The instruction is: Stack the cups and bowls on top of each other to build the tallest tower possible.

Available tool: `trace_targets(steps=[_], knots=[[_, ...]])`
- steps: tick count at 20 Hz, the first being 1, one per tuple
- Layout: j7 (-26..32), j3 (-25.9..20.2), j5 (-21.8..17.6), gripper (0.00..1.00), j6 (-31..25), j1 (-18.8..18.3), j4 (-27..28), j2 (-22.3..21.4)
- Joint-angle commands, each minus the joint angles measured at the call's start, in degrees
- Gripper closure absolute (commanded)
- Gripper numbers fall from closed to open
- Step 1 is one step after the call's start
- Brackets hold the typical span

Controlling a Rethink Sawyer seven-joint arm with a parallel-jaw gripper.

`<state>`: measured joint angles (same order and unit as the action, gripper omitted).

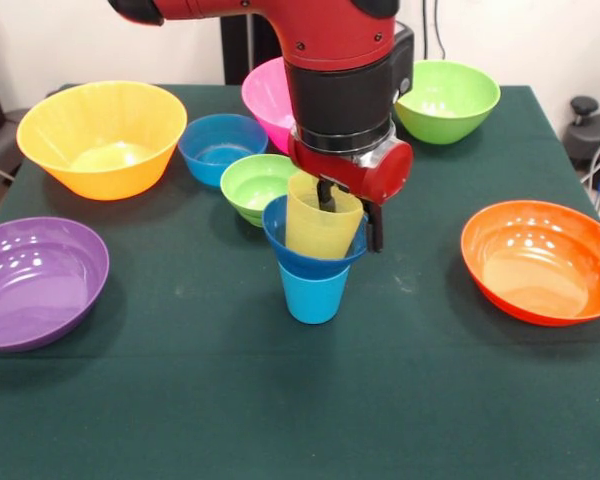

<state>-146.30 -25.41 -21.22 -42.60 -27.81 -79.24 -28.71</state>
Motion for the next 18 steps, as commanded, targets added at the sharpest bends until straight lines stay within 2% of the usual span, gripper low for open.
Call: trace_targets(steps=[1, 5, 8, 17, 18], knots=[[12.4, -2.7, 0.1, 0.0, -8.9, -0.2, 2.8, 1.5], [13.3, -3.4, 0.8, 0.0, -10.7, -1.3, 1.3, -0.6], [13.4, -4.2, 1.6, 0.0, -11.1, -2.5, -2.8, -4.2], [13.6, -5.9, 3.5, 0.0, -13.9, -4.6, -8.0, -10.5], [13.5, -6.3, 4.1, 0.0, -13.8, -5.1, -9.6, -12.2]])
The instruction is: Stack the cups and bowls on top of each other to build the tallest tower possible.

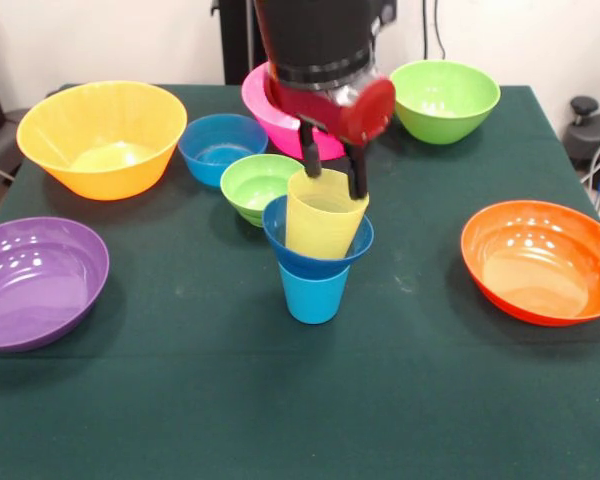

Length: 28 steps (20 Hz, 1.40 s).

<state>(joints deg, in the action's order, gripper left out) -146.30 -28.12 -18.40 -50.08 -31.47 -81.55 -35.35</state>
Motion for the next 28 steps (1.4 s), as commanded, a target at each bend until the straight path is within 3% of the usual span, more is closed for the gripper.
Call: trace_targets(steps=[1, 2, 5, 9, 16, 21, 28], knots=[[13.5, -3.9, 1.3, 0.0, -6.5, -1.6, -7.4, -5.9], [13.2, -4.6, 1.9, 0.0, -5.8, -2.2, -9.8, -8.2], [12.6, -5.9, 2.6, 0.0, -4.7, -2.6, -11.1, -9.4], [12.0, -6.8, 2.9, 0.0, -3.7, -2.3, -10.8, -8.6], [12.8, -4.7, -0.7, 0.0, -5.0, -2.6, -8.4, -7.1], [16.1, -4.7, -2.0, 0.0, -6.7, -4.7, -6.1, -6.9], [18.1, -5.3, -2.7, 0.0, -4.8, -8.6, -10.4, -9.1]])
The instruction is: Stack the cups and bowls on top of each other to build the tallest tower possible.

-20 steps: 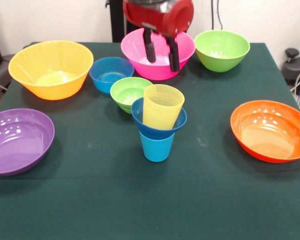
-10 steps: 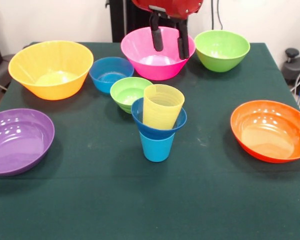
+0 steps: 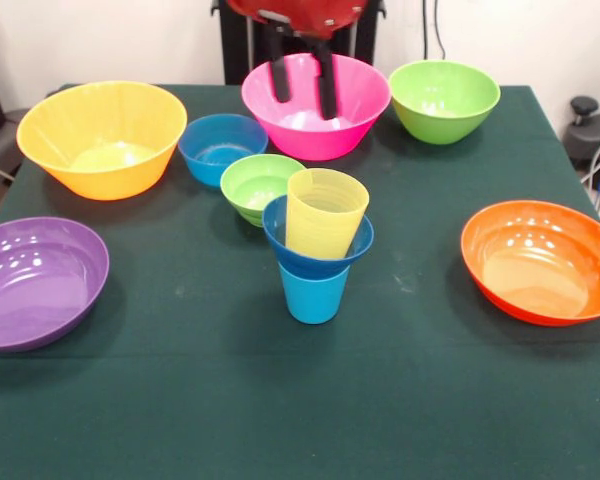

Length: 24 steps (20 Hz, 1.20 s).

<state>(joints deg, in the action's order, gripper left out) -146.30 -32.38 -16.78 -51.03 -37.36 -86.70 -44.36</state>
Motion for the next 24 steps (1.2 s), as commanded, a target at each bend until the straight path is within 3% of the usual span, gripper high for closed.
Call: trace_targets(steps=[1, 6, 13, 24], knots=[[18.1, -1.2, -4.5, 0.0, -3.9, -3.0, -5.5, -0.2], [16.3, -1.9, -4.7, 0.0, -0.6, -4.9, -11.9, -3.6], [15.2, -2.1, -6.6, 0.0, 2.3, -7.2, -13.8, -3.3], [16.4, -5.1, -9.2, 0.0, 8.9, -15.0, -24.7, -6.5]])
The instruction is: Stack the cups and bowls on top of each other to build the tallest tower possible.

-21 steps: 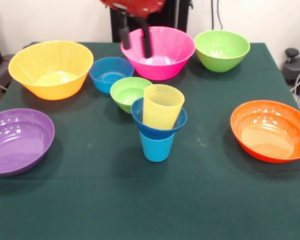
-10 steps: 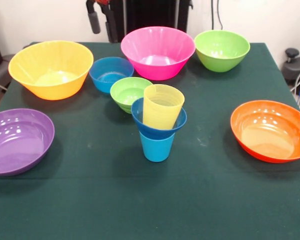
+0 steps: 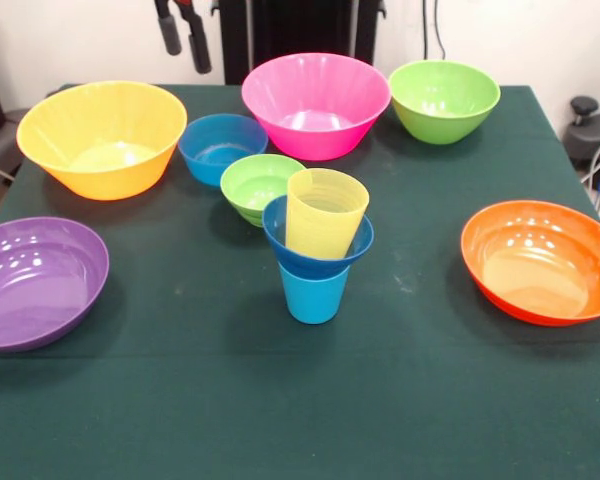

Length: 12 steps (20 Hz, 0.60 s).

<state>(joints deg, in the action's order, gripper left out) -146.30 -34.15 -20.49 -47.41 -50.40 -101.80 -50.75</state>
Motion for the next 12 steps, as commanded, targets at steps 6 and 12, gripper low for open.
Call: trace_targets(steps=[6, 12], knots=[[17.7, -7.4, -8.2, 0.0, 9.5, -5.7, -18.4, -2.7], [17.1, -11.2, -11.9, 0.0, 11.7, -6.0, -22.3, -1.2]])
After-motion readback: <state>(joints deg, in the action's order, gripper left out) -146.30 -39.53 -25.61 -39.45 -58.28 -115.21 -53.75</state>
